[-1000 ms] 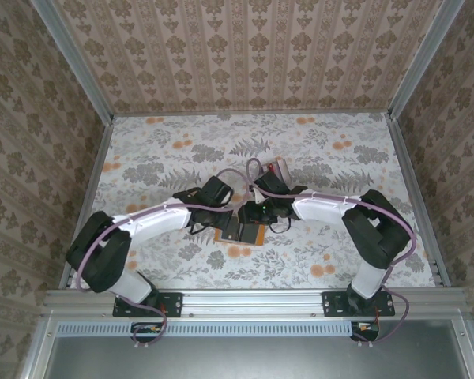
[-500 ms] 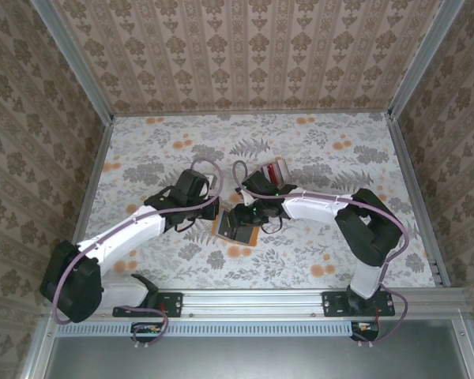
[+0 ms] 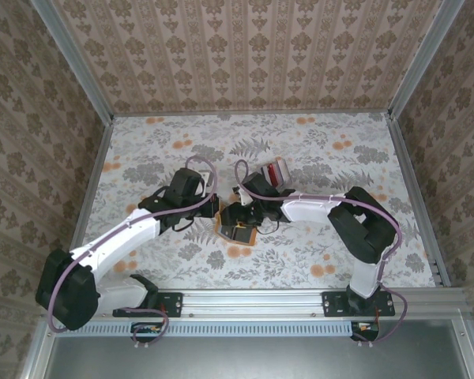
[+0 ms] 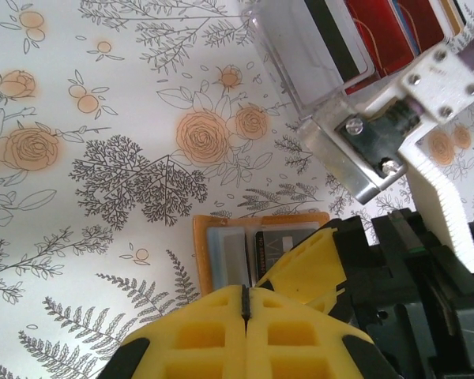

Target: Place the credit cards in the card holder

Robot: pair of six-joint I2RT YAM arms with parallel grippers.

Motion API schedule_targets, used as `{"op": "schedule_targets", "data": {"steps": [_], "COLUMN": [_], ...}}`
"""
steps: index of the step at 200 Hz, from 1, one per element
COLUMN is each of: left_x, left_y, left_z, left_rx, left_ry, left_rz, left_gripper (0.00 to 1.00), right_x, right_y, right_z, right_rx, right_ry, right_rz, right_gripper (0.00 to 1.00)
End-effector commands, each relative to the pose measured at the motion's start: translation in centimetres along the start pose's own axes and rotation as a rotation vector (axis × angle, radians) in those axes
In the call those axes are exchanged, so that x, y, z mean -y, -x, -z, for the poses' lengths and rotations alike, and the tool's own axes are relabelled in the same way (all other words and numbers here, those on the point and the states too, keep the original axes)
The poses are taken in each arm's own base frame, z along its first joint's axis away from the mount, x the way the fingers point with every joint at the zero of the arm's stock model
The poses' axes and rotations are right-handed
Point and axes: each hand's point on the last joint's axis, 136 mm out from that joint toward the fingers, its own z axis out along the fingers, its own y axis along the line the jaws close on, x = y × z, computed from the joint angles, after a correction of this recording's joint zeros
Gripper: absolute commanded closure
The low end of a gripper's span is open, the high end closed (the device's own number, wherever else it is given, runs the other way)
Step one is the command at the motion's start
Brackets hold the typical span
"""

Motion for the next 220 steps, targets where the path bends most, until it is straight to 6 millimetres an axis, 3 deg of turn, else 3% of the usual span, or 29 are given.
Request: {"op": "schedule_targets", "data": {"steps": [1, 46, 103, 157, 187, 220], "left_x": [0.3, 0.6, 0.5, 0.6, 0.8, 0.8], "left_y": [0.5, 0.7, 0.9, 1.2, 1.4, 1.3], "left_z": [0.8, 1.2, 1.3, 1.6, 1.7, 1.8], "left_rx": [0.026, 0.033, 0.038, 0.043, 0.044, 0.041], "left_ry": [-0.024, -0.031, -0.030, -0.030, -0.035, -0.037], "left_rz": [0.025, 0.025, 0.033, 0.034, 0.035, 0.039], "left_gripper": [1.00, 1.00, 1.00, 1.00, 1.00, 1.00], "right_x": [0.7, 0.8, -0.4, 0.4, 1.0, 1.5], "right_y": [-0.4, -0.5, 0.0, -0.5, -0.6, -0.7], "right_z": [-0.4, -0.6, -0.5, -0.7, -1.1, -1.9], "right_rx": [-0.014, -0.025, -0.023, -0.035, -0.033, -0.038], "right_ry": [-0.008, -0.010, 0.028, 0.003, -0.001, 0.013], "right_rz": [-0.025, -0.022, -0.004, -0.008, -0.010, -0.025], "right_gripper": [0.46, 0.44, 0.38, 0.37, 0.42, 0.54]}}
